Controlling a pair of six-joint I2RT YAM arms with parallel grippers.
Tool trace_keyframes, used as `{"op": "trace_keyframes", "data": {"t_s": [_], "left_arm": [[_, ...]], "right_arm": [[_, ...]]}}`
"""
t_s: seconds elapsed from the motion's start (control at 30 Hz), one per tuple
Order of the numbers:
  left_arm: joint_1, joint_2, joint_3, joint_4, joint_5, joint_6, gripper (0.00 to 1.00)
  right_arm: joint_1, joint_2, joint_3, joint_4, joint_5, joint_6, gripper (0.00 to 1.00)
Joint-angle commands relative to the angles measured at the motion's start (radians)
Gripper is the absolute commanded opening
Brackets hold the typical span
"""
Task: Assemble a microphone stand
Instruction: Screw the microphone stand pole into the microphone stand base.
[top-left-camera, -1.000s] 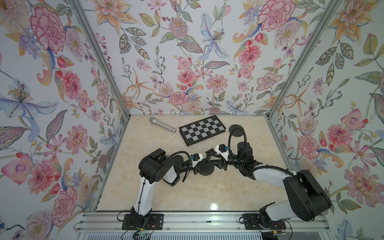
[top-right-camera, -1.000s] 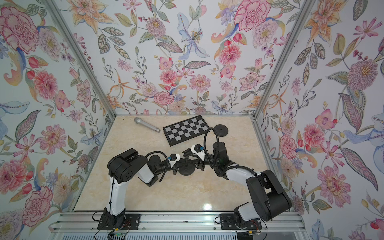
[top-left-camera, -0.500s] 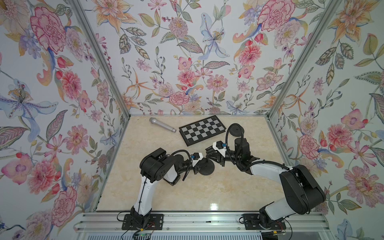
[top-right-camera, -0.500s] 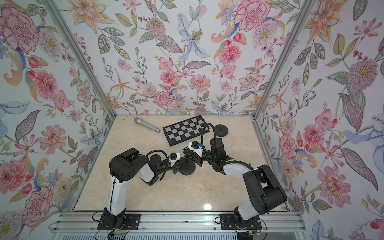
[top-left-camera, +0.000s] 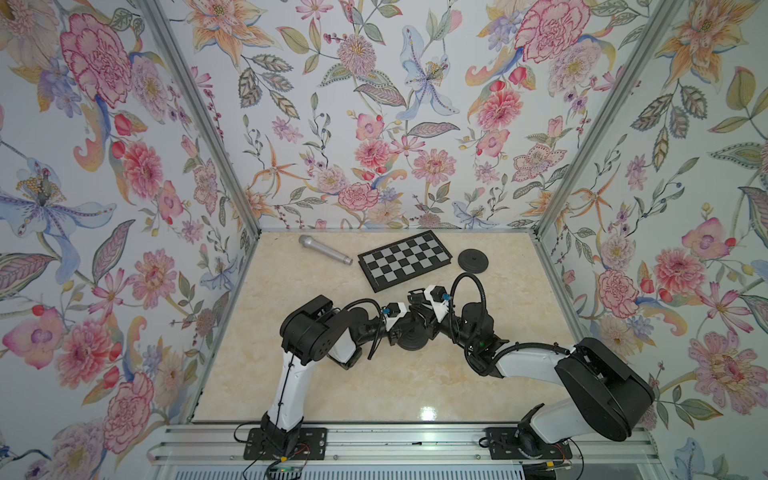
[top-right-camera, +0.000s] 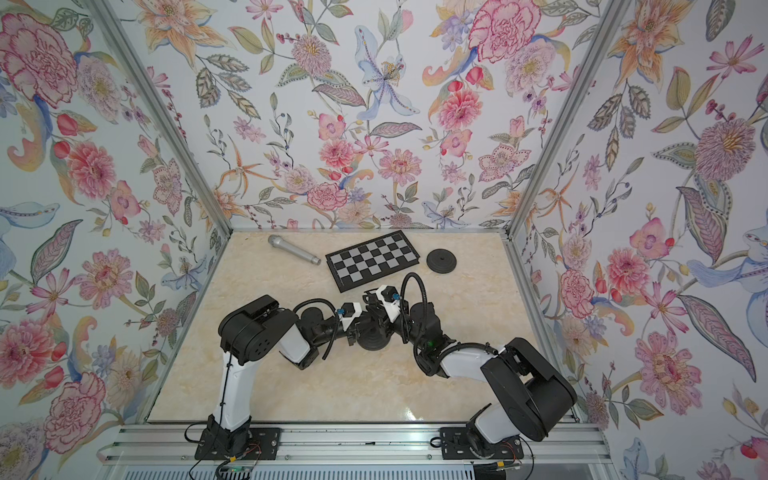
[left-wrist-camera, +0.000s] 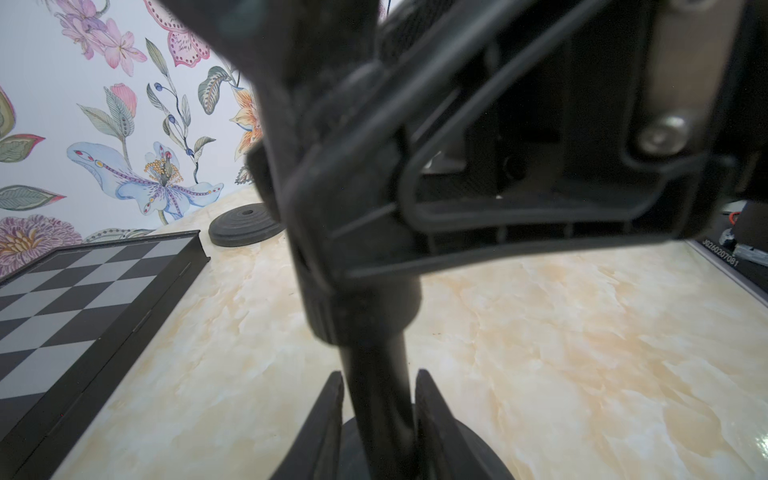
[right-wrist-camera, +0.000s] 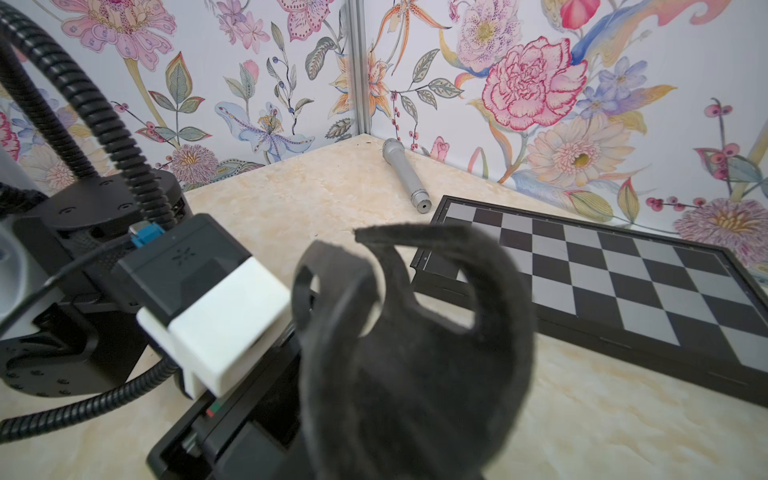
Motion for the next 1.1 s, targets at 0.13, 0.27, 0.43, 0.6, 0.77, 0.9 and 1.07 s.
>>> {"op": "trace_keyframes", "data": {"t_s": [0.13,0.27,0.43,0.6,0.77,0.9,1.07], "left_arm": [[-0.004,0.036,-0.037,0.252,-0.001,0.039,0.15],[-0.002,0.037,-0.034,0.252,0.02,0.025,0.15],[0.001,0.041,-0.018,0.252,0.041,-0.01,0.16],[0.002,0.061,0.0,0.253,0.044,-0.054,0.17],[0.004,0.074,0.01,0.253,0.022,-0.089,0.25],[0.003,0.073,0.008,0.252,0.005,-0.091,0.31],[0.005,0.08,-0.003,0.253,-0.042,-0.09,0.3]], "right_arm": [[-0.069,-0.049,-0.008,-0.172,-0.308,-0.223,0.42],[-0.149,-0.042,0.049,-0.222,-0.469,-0.276,0.47],[-0.2,-0.001,0.135,-0.286,-0.553,-0.329,0.46],[-0.195,0.034,0.167,-0.27,-0.577,-0.307,0.39],[-0.163,0.032,0.133,-0.237,-0.43,-0.238,0.14],[-0.072,-0.006,0.069,-0.187,-0.067,-0.083,0.02],[0.096,-0.01,-0.014,-0.126,0.319,0.085,0.0]]}}
